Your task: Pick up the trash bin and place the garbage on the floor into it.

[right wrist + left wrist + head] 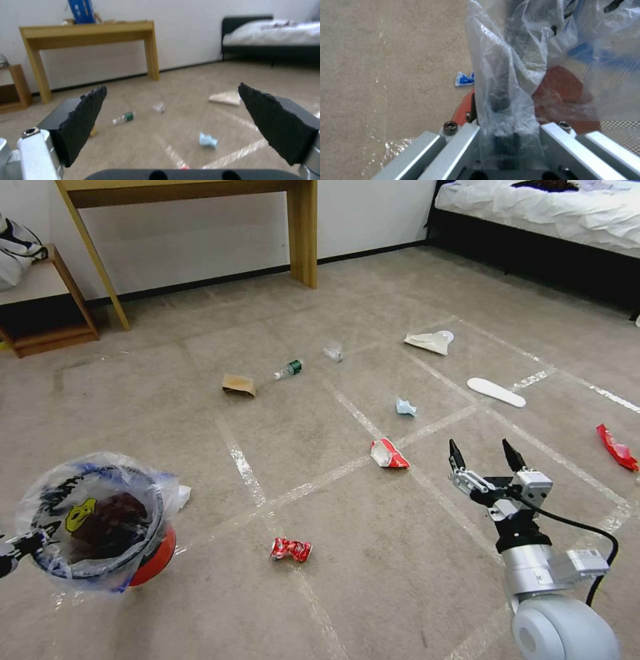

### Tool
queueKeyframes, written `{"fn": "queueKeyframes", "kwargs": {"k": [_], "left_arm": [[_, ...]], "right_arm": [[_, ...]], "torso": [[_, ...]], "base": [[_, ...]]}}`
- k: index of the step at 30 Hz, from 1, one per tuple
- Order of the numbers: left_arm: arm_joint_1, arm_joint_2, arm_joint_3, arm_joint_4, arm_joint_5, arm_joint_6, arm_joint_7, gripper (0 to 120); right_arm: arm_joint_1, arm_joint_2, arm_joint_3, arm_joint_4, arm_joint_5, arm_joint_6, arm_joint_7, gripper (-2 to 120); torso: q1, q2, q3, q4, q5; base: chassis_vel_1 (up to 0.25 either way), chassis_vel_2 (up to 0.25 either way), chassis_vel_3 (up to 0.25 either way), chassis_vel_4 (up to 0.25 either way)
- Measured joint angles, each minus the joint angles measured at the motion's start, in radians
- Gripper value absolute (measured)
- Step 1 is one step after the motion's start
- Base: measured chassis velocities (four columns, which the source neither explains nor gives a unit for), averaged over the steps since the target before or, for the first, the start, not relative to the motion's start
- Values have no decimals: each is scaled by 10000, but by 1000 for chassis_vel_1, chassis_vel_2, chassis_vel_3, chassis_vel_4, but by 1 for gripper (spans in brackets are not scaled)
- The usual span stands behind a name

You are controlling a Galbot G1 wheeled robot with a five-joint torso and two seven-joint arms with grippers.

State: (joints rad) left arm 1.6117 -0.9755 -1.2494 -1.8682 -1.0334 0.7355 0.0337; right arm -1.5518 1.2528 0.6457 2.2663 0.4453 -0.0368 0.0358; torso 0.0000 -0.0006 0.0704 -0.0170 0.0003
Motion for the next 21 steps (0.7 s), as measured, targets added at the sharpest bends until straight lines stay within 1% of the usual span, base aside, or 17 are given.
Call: {"fn": "queueKeyframes", "kwargs": {"k": [1,2,5,6,7,8,9,10,11,12,13,15,16,17,18,20,21], "left_arm": [[-22,2,27,0,3,0,-2,1],[-114,43,155,2,8,0,-14,1],[-140,71,193,2,10,0,-17,1],[-141,98,207,2,17,0,-29,1],[-111,101,206,2,18,0,-31,1],[-111,101,206,2,18,0,-31,1],[-70,87,197,0,26,0,-32,1],[-70,87,197,0,26,0,-32,1],[-52,71,186,1,34,0,-35,1],[-35,19,173,1,70,0,-36,1],[-35,19,173,1,70,0,-36,1],[-25,-97,161,4,143,-1,-40,1],[-25,-97,161,4,143,-1,-40,1],[-18,-172,137,0,172,0,-46,1],[-18,-172,137,0,172,0,-46,1],[10,-245,90,-1,204,0,-65,1],[10,-245,90,-1,204,0,-65,1]], "right_arm": [[34,-40,-20,-1,78,-93,47,100],[266,-291,-96,-52,374,-486,280,100],[519,-617,-170,-155,588,-827,466,100],[924,-1412,-405,-427,1168,-1309,769,100],[1202,-1917,-603,-656,1558,-1544,937,100],[1202,-1917,-603,-656,1558,-1544,937,100],[1592,-2540,-979,-1041,2063,-1698,1124,100],[1592,-2540,-979,-1041,2063,-1698,1124,100],[1770,-2786,-1162,-1226,2263,-1741,1177,100],[2299,-3310,-1681,-1664,2803,-1833,1303,100],[2299,-3310,-1681,-1664,2803,-1833,1303,100],[3405,-3874,-2712,-2354,3742,-2073,1439,100],[3405,-3874,-2712,-2354,3742,-2073,1439,100],[4134,-4123,-3528,-2813,3947,-2156,1457,100],[4134,-4123,-3528,-2813,3947,-2156,1457,100],[5055,-4432,-4888,-3412,4018,-2209,1384,100],[5055,-4432,-4888,-3412,4018,-2209,1384,100]], "torso": [[0,0,0,-1,0],[-1,0,1,-9,-1],[0,0,0,-11,-1],[0,0,1,-10,2],[0,0,1,-3,0],[0,0,1,-3,0],[0,0,1,-2,0],[0,0,1,-2,0],[0,0,2,1,1],[0,-1,1,-5,2],[0,-1,1,-5,2],[0,0,2,-8,0],[0,0,2,-8,0],[0,0,2,-1,0],[0,0,2,-1,0],[0,0,2,-2,1],[0,0,2,-2,1]], "base": [[0,0,0,0],[0,0,0,0],[0,0,0,0],[0,0,0,0],[0,0,0,0],[0,0,0,0],[0,0,0,0],[0,0,0,0],[0,0,0,0],[0,0,0,0],[0,0,0,0],[0,0,0,0],[0,0,0,0],[0,0,0,0],[0,0,0,0],[0,0,0,0],[0,0,0,0]]}}
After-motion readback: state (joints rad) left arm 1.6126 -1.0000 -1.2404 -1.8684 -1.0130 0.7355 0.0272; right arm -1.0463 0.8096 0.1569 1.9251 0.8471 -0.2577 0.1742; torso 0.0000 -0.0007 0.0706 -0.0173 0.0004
